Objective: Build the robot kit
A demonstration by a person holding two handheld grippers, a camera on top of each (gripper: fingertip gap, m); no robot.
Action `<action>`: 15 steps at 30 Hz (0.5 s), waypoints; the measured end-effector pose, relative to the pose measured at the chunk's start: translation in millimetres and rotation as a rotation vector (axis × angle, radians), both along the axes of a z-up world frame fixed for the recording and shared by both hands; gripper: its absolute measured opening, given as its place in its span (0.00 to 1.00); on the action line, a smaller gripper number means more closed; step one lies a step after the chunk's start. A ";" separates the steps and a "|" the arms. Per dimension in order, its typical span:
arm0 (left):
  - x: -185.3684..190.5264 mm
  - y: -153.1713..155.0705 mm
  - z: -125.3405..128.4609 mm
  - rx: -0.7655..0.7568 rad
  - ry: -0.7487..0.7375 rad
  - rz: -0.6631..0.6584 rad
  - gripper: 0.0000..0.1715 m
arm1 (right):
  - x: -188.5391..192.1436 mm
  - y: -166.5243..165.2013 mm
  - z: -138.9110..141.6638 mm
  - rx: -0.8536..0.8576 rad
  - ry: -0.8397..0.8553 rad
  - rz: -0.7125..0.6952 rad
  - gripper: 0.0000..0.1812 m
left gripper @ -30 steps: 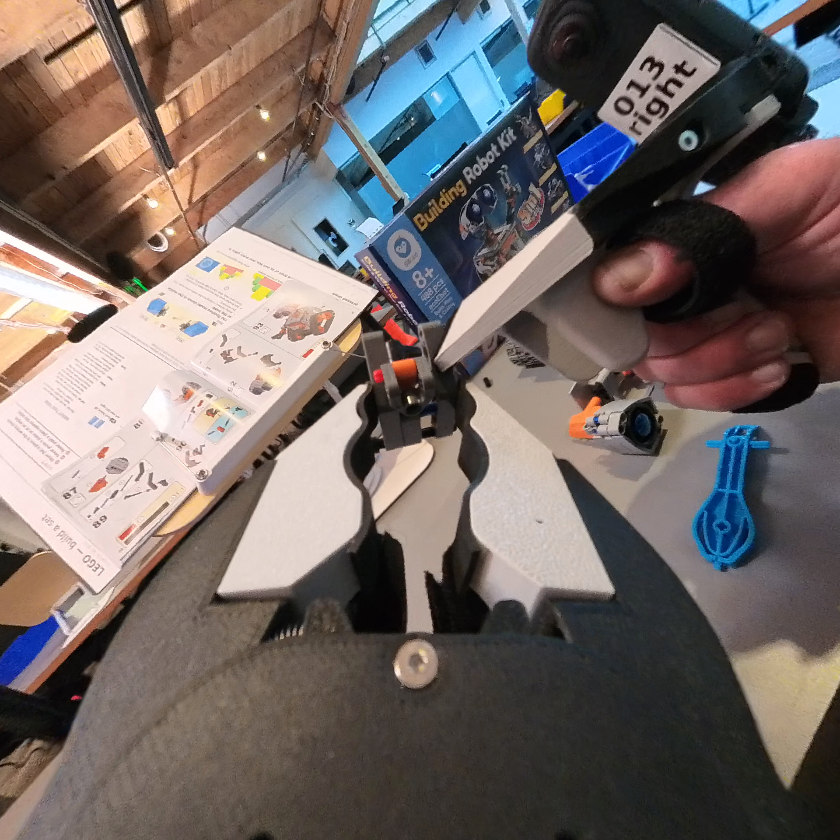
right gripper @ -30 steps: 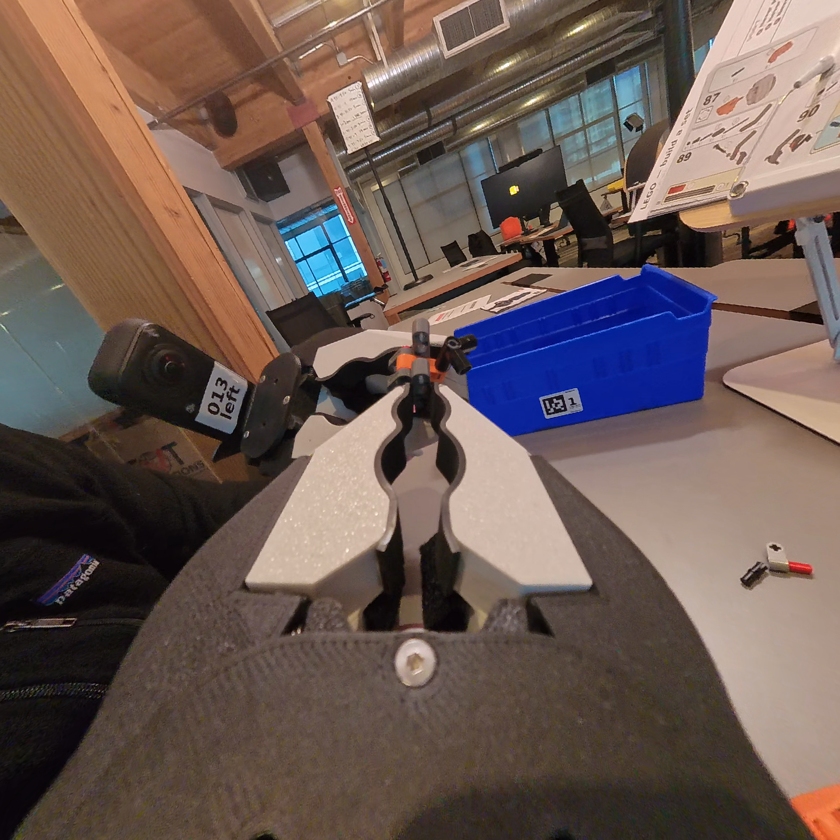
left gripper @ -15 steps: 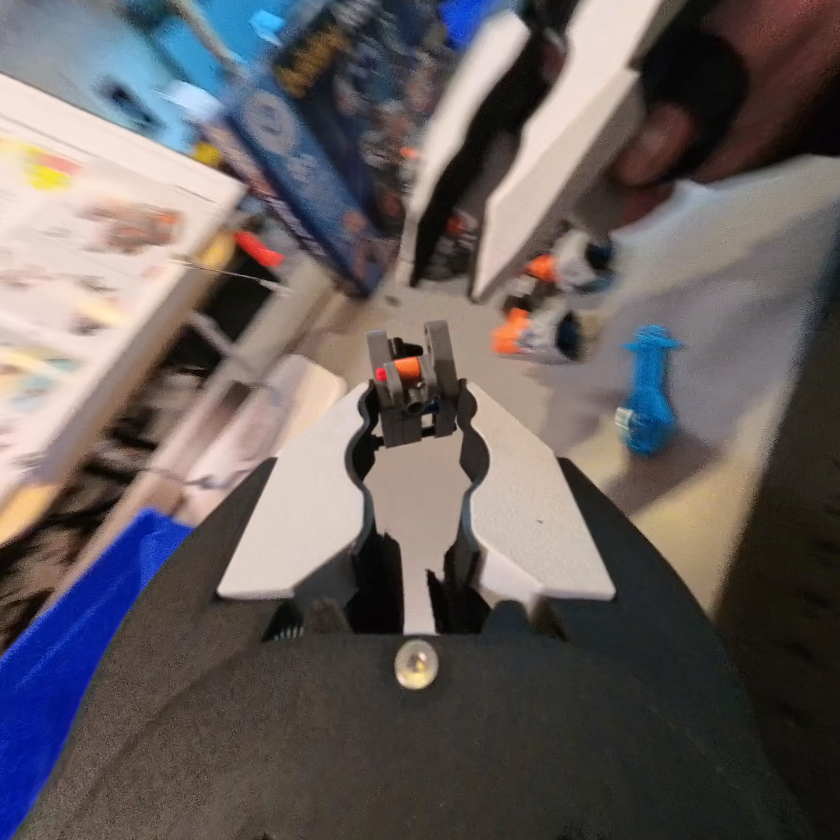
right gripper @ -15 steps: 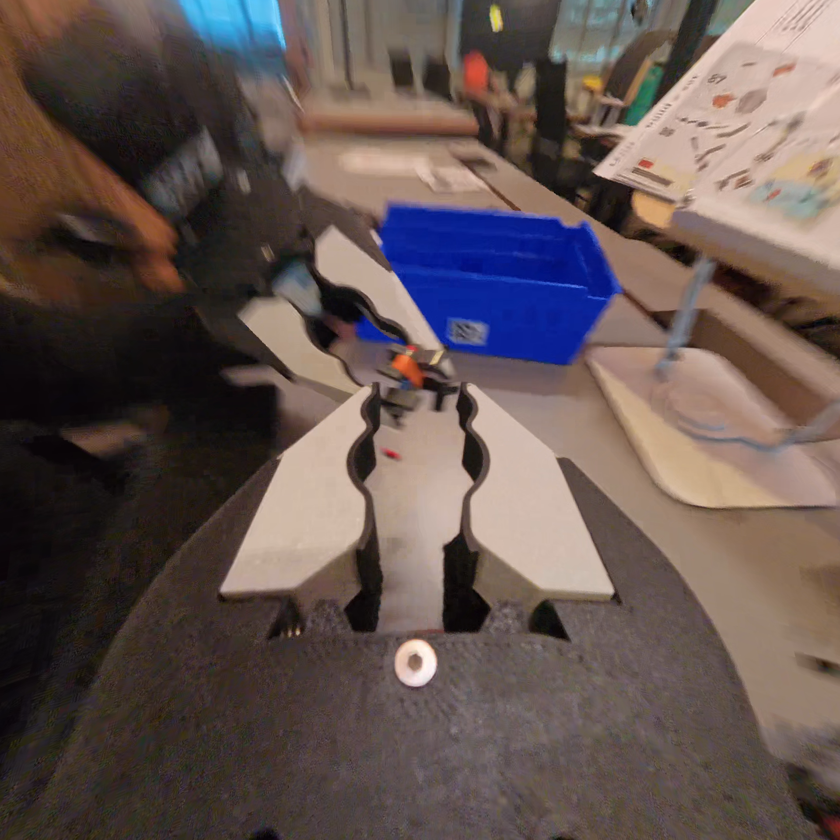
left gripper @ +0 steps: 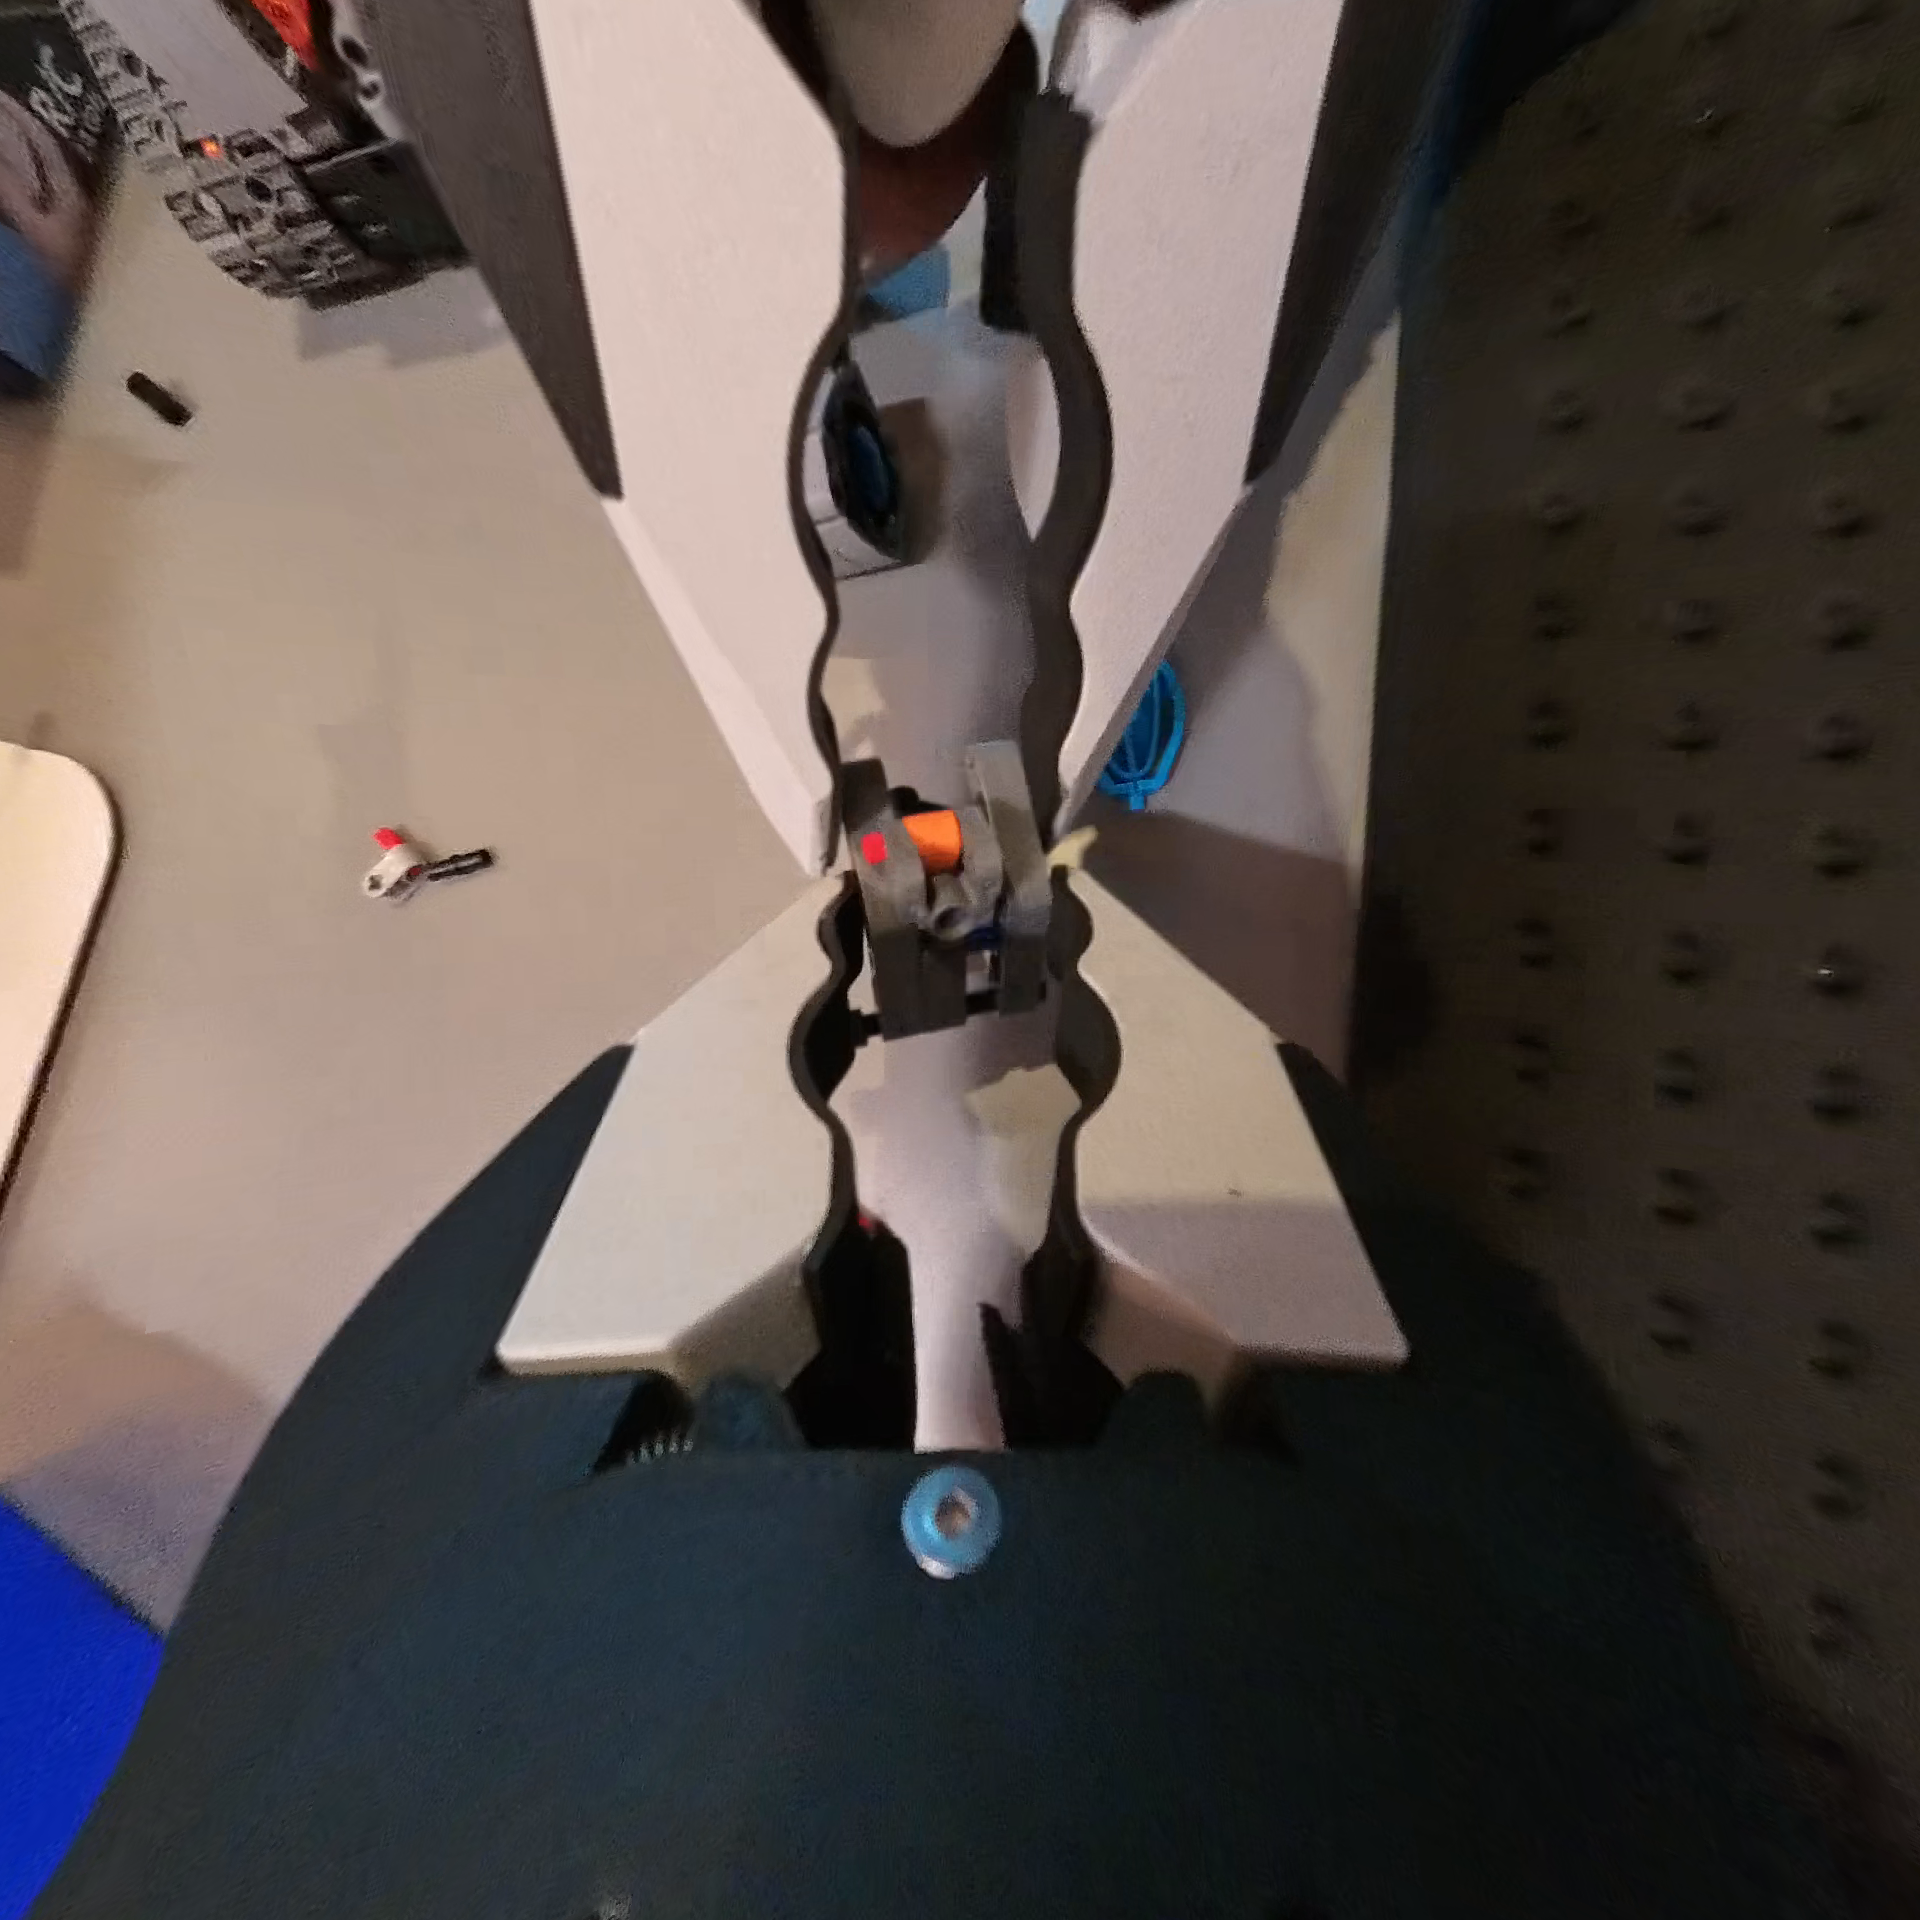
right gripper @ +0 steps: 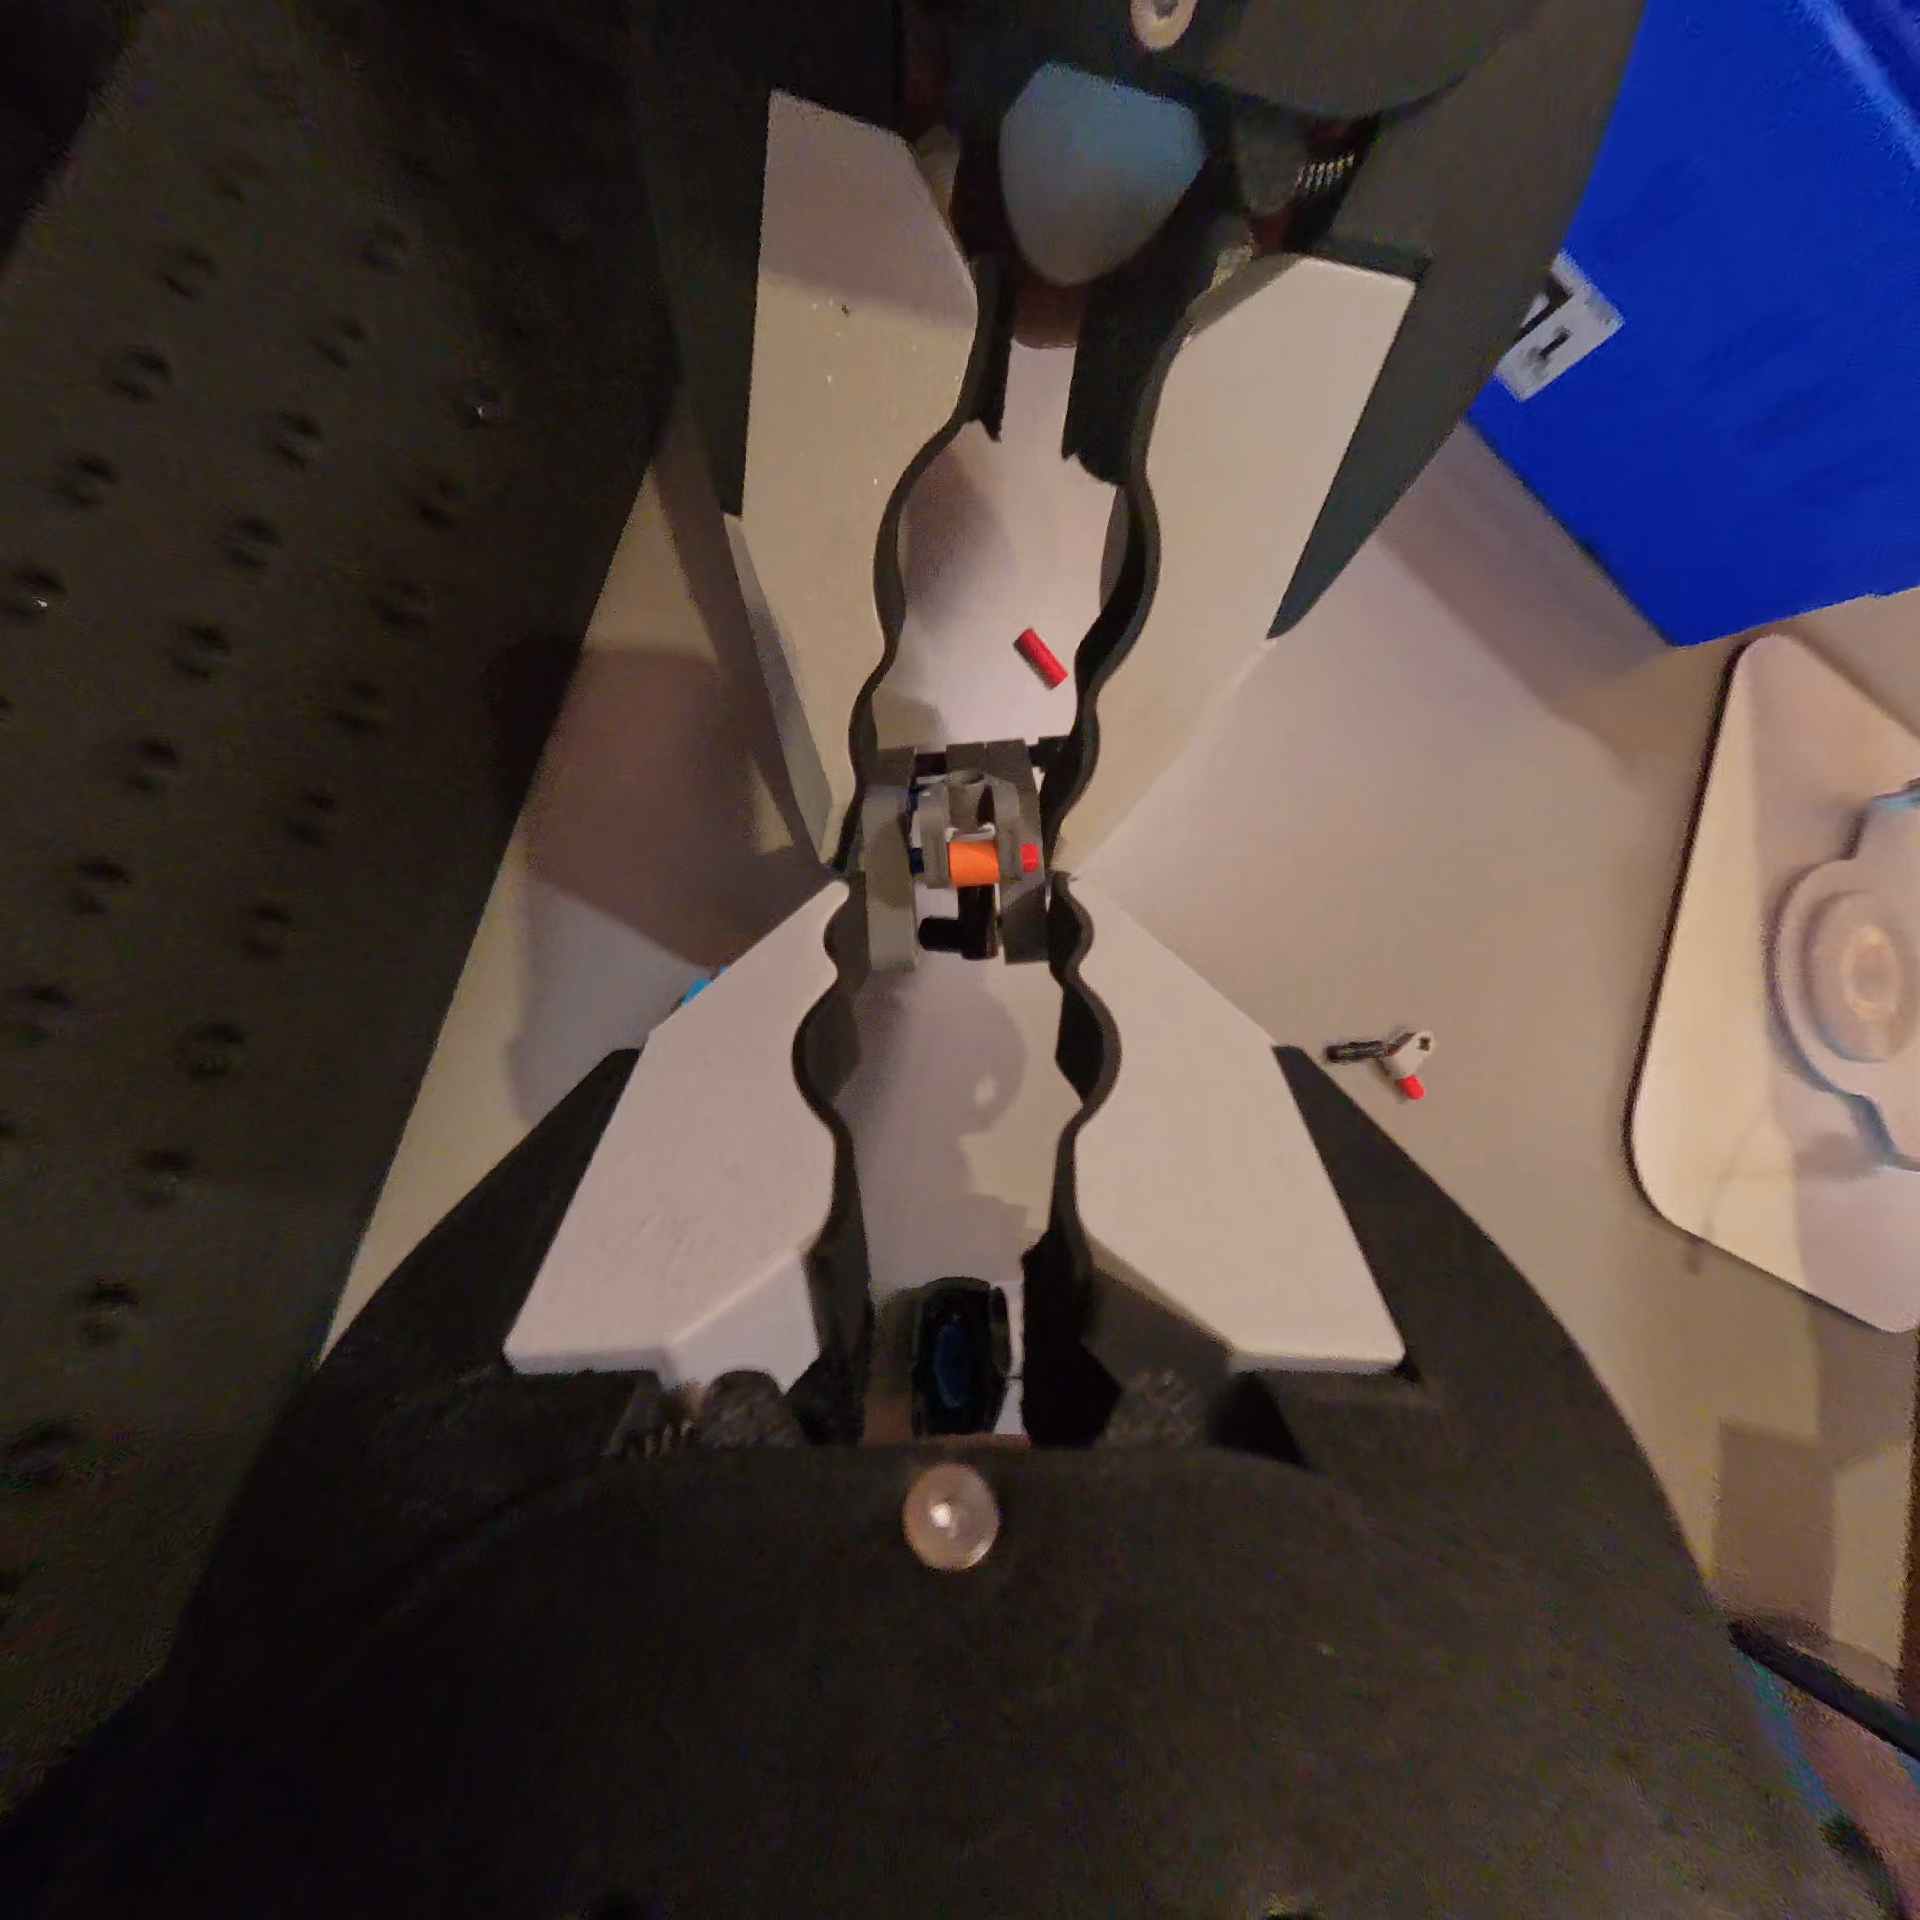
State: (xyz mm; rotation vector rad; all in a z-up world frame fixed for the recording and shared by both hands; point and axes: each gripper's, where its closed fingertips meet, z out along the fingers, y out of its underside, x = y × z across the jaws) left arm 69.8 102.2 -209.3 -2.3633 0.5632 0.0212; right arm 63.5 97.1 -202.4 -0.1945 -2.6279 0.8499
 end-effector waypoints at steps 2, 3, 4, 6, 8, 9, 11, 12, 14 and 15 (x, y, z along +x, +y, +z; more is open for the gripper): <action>1.9 0.2 -7.2 -0.018 -0.031 -0.016 0.20 | 1.9 0.4 -7.9 0.004 -0.036 -0.002 0.17; 1.6 0.4 -10.3 -0.018 -0.030 -0.018 0.20 | 1.9 1.2 -11.4 0.008 -0.048 -0.011 0.17; 1.4 -0.1 -12.4 -0.013 -0.032 -0.013 0.20 | 1.3 3.3 -15.1 0.017 -0.056 -0.021 0.17; 0.5 -4.8 -14.5 -0.003 -0.041 0.004 0.25 | 1.3 4.9 -17.3 0.005 -0.065 -0.026 0.17; -4.2 -10.2 -19.6 0.001 -0.021 0.032 0.25 | 4.3 2.0 -17.9 -0.027 -0.091 -0.016 0.17; -3.5 -11.2 -22.2 0.006 -0.020 0.031 0.24 | 4.9 1.0 -20.1 -0.025 -0.095 -0.014 0.17; -0.6 -11.3 -28.0 0.014 -0.017 0.021 0.18 | 5.7 0.2 -26.8 0.000 -0.106 -0.016 0.18; -1.5 -10.6 -30.6 0.021 0.003 0.024 0.18 | 5.3 1.2 -28.7 0.014 -0.106 -0.020 0.18; -0.4 -9.9 -30.4 0.036 0.000 0.023 0.18 | 6.4 -2.4 -27.0 -0.007 -0.118 -0.016 0.19; 0.2 -9.4 -30.6 0.038 0.000 0.019 0.18 | 7.3 -4.8 -26.6 -0.005 -0.113 -0.008 0.19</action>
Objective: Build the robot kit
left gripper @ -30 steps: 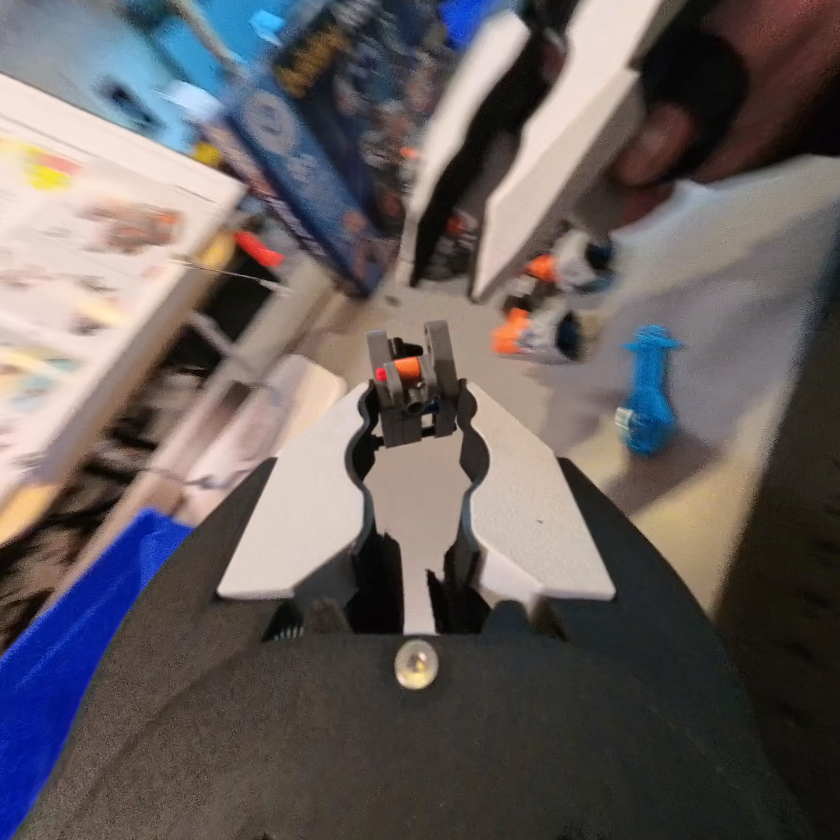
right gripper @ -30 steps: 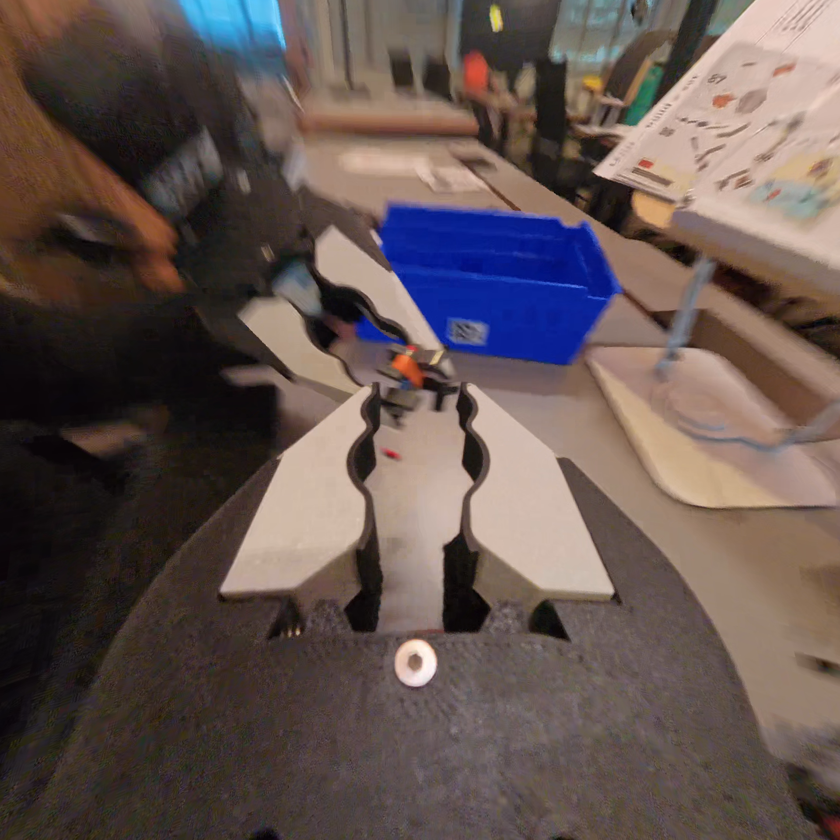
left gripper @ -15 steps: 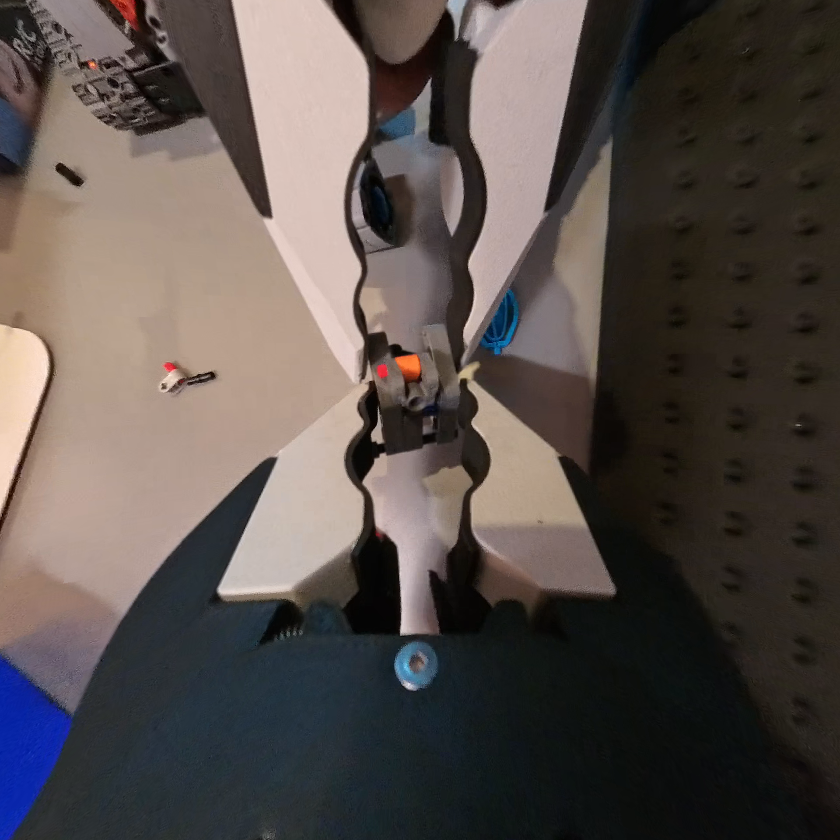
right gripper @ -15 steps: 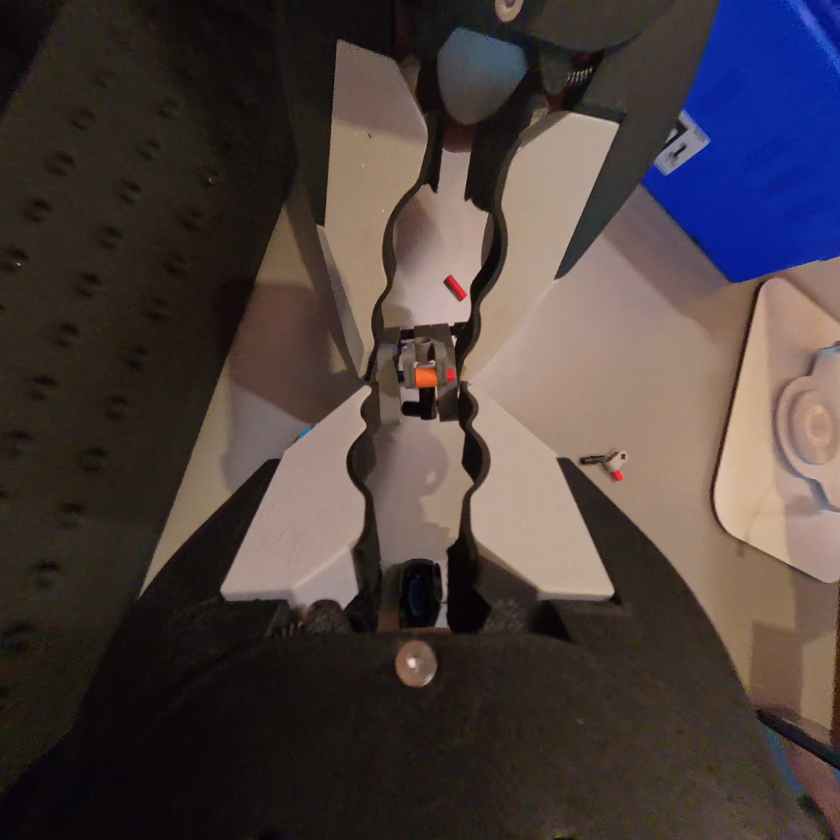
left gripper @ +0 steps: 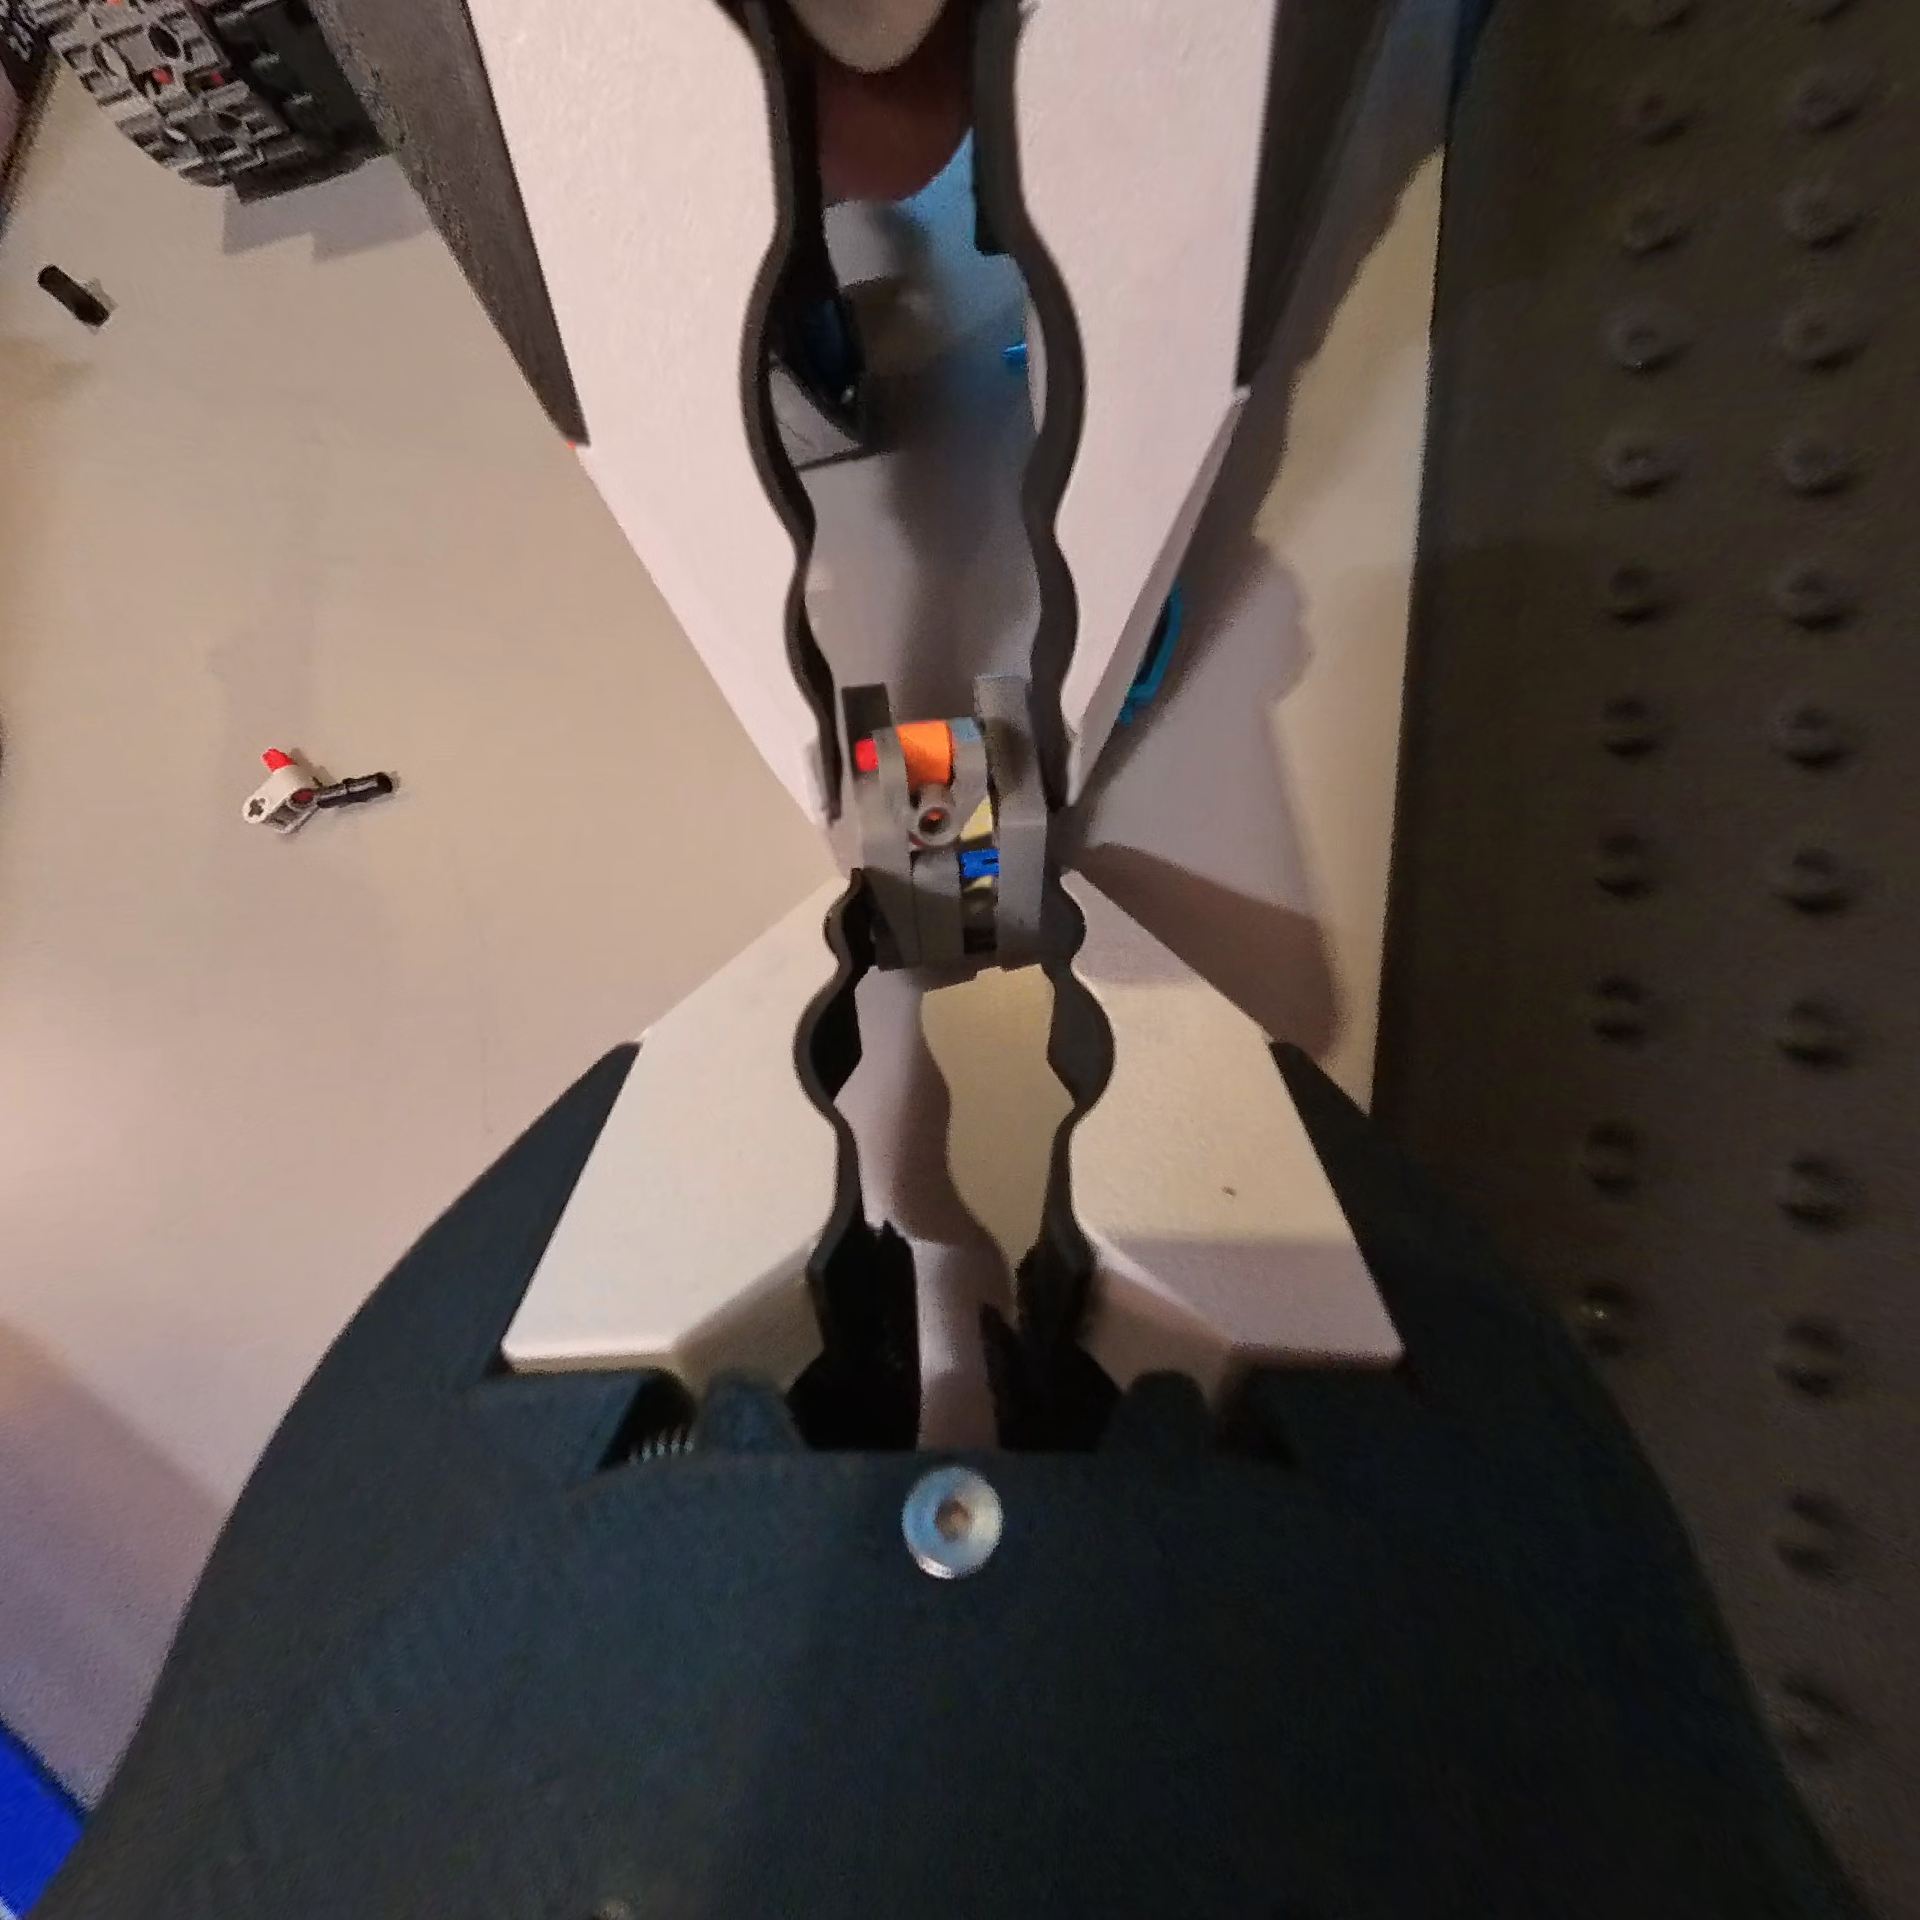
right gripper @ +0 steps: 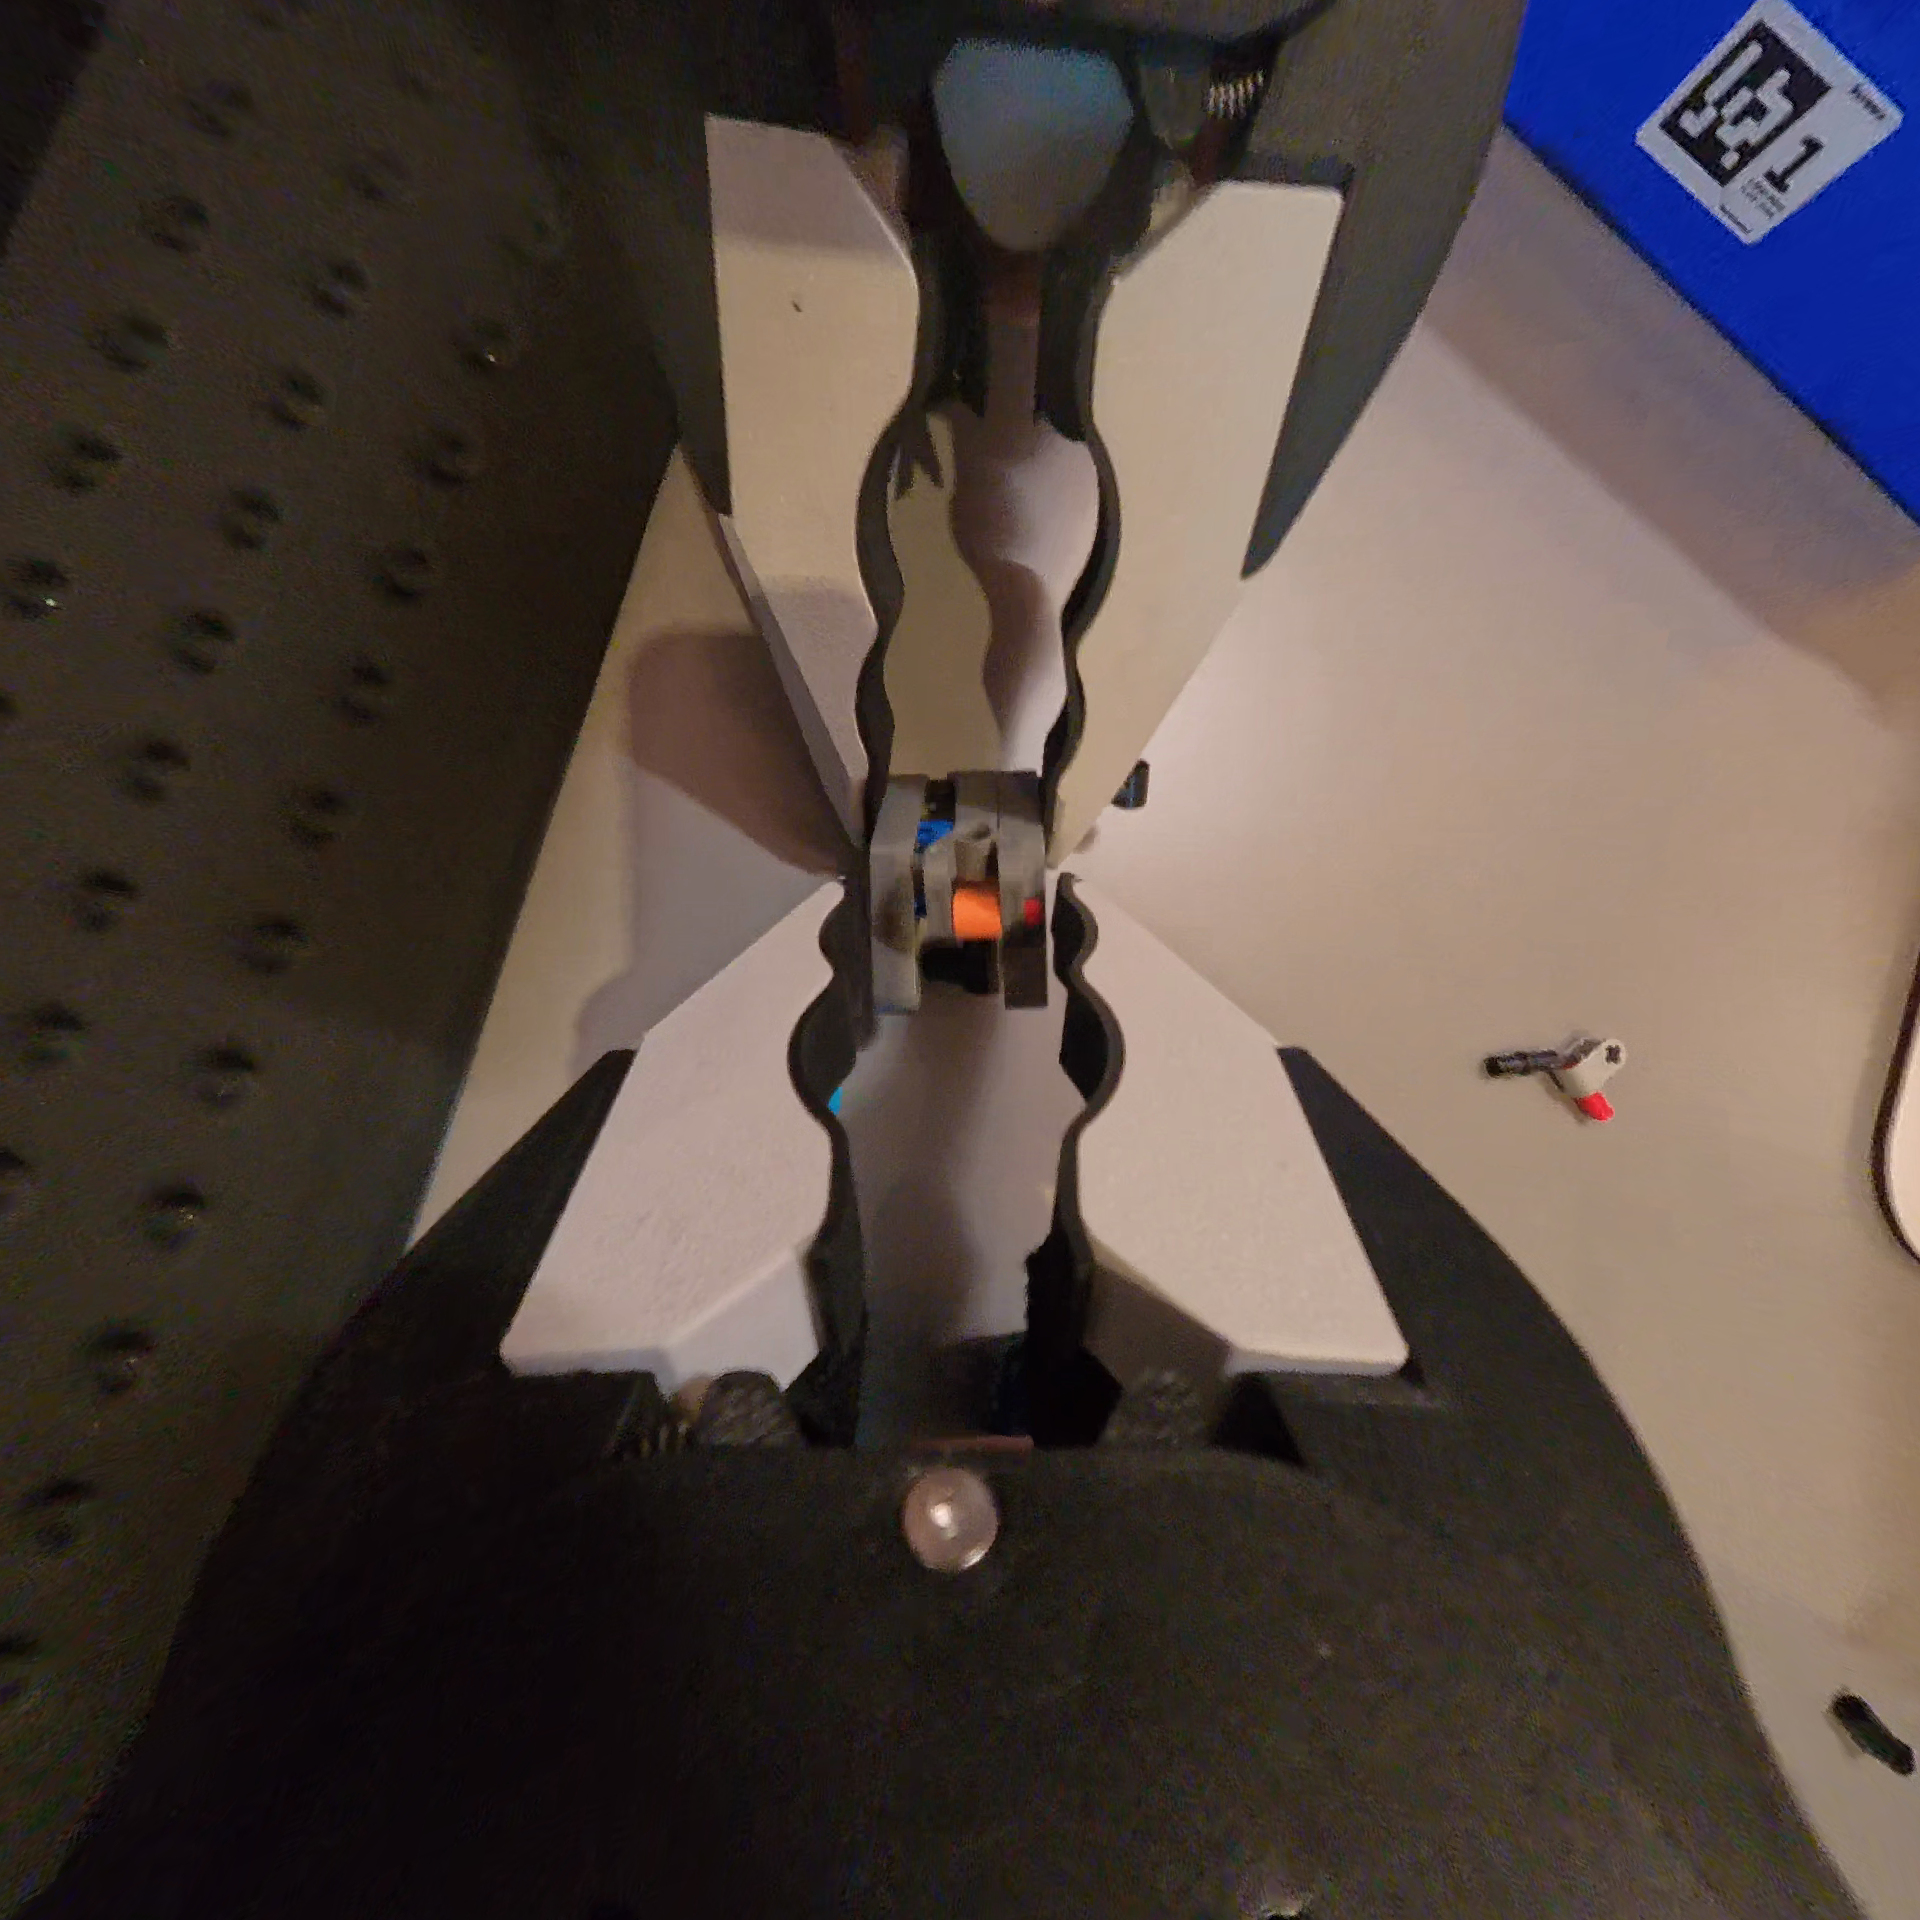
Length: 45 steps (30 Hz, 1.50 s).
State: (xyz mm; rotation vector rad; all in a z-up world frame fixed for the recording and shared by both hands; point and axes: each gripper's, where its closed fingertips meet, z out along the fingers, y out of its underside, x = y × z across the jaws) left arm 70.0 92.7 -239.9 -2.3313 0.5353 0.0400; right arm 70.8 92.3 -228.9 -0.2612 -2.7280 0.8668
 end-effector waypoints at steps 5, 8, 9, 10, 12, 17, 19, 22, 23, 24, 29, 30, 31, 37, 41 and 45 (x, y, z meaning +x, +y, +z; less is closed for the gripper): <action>3.3 3.7 -0.2 0.012 0.015 -0.004 0.18 | 0.3 -1.7 -4.3 0.035 0.022 0.023 0.17; 3.8 4.1 0.1 0.018 0.039 -0.011 0.18 | 0.9 -1.3 -4.5 0.062 0.053 0.046 0.17; 3.9 4.2 0.2 0.018 0.052 -0.020 0.18 | 1.2 -1.3 -4.4 0.070 0.059 0.052 0.17; 4.4 4.4 0.3 0.018 0.057 -0.027 0.18 | 1.4 -1.0 -4.5 0.075 0.055 0.054 0.17; 4.7 5.1 0.4 0.020 0.064 -0.035 0.17 | 1.8 -0.9 -4.2 0.068 0.033 0.053 0.17; 6.7 8.1 0.6 0.011 0.092 -0.055 0.17 | 3.0 1.9 -4.9 0.105 0.016 0.065 0.16; 5.2 9.7 0.5 0.029 0.111 -0.049 0.18 | 2.5 3.9 -4.7 0.082 0.030 0.054 0.17; 4.0 7.4 0.7 0.051 0.048 0.000 0.18 | 2.2 0.5 -3.9 -0.004 0.022 0.024 0.17; 3.8 5.9 1.1 0.069 0.043 0.000 0.18 | 2.8 0.1 -3.3 -0.024 0.013 0.020 0.17; 3.7 4.4 1.2 0.085 0.053 0.005 0.18 | 3.5 0.1 -2.4 -0.041 0.002 0.019 0.17; 3.9 1.2 1.1 0.103 0.051 0.009 0.18 | 3.3 -3.4 -2.7 -0.077 -0.021 0.009 0.17; 4.1 1.0 0.8 0.102 0.040 0.005 0.18 | 3.4 -3.3 -3.0 -0.069 -0.018 0.008 0.17; 3.9 1.1 0.8 0.107 0.041 -0.003 0.18 | 3.1 -2.8 -3.1 -0.055 -0.015 0.003 0.18; 2.9 2.7 1.1 0.095 0.048 -0.007 0.18 | 0.7 -1.4 -2.5 0.101 0.100 0.018 0.18; 3.3 3.3 1.3 0.088 0.087 -0.014 0.17 | 0.7 -0.8 -2.5 0.176 0.153 0.035 0.17; 6.1 4.1 1.9 0.082 0.137 -0.039 0.17 | 3.4 -2.5 -1.0 0.186 0.125 0.055 0.17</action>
